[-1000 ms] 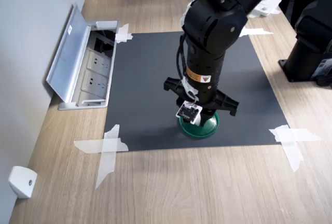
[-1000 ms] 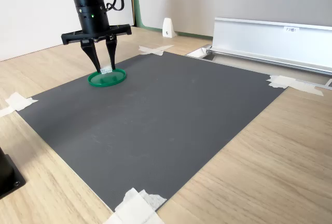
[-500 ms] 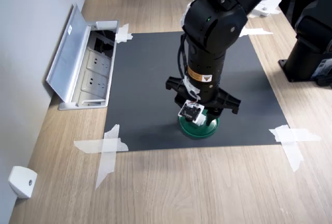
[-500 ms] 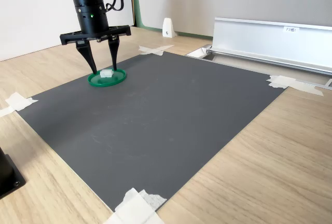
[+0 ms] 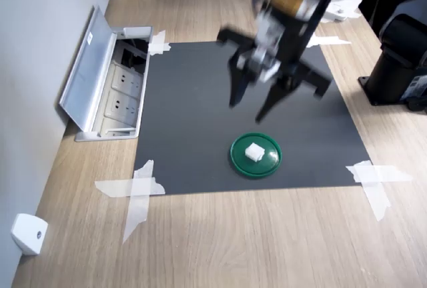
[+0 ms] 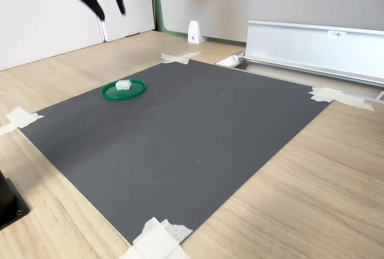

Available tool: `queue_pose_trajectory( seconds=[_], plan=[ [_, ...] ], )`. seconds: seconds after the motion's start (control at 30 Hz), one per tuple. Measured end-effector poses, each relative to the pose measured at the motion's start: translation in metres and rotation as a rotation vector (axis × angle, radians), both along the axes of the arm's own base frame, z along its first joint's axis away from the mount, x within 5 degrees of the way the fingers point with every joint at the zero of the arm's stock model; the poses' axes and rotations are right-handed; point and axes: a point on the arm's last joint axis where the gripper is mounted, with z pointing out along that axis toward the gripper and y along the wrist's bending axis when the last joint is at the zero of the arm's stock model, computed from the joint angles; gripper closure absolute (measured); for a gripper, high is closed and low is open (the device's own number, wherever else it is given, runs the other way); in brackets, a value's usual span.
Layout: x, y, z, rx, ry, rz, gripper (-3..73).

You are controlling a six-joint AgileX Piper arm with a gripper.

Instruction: Grasp a white terminal and put it on the green lid.

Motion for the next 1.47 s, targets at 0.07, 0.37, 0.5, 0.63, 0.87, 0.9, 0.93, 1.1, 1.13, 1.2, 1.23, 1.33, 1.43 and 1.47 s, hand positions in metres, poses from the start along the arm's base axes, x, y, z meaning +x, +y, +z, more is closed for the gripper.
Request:
queue_pose_trajectory(
  seconds=[0.07, 0.37, 0.5, 0.63, 0.87, 0.9, 0.93, 1.1, 1.13, 1.2, 1.23, 1.33, 1.43, 1.47],
  plan=[
    [-0.012, -0.01, 0.018, 0.058, -0.045, -0.035, 58.5],
    [-0.076, -0.084, 0.067, 0.388, -0.407, -0.319, 70.0],
    [-0.106, -0.11, 0.057, 0.425, -0.562, -0.427, 70.0],
    [-0.131, -0.125, 0.03, 0.415, -0.626, -0.514, 70.2],
    [-0.159, -0.128, -0.026, 0.455, -0.605, -0.582, 70.3],
    [-0.161, -0.128, -0.033, 0.456, -0.599, -0.583, 70.3],
    [-0.165, -0.128, -0.04, 0.459, -0.6, -0.585, 70.3],
    [-0.182, -0.128, -0.069, 0.474, -0.633, -0.579, 70.3],
    [-0.185, -0.128, -0.073, 0.476, -0.64, -0.577, 70.3],
    [-0.19, -0.128, -0.083, 0.481, -0.655, -0.574, 70.3],
    [-0.191, -0.128, -0.087, 0.484, -0.663, -0.572, 70.3],
    [-0.195, -0.128, -0.098, 0.487, -0.673, -0.57, 70.3],
    [-0.196, -0.128, -0.107, 0.488, -0.675, -0.57, 70.3],
    [-0.196, -0.128, -0.11, 0.486, -0.668, -0.571, 70.3]
  ],
)
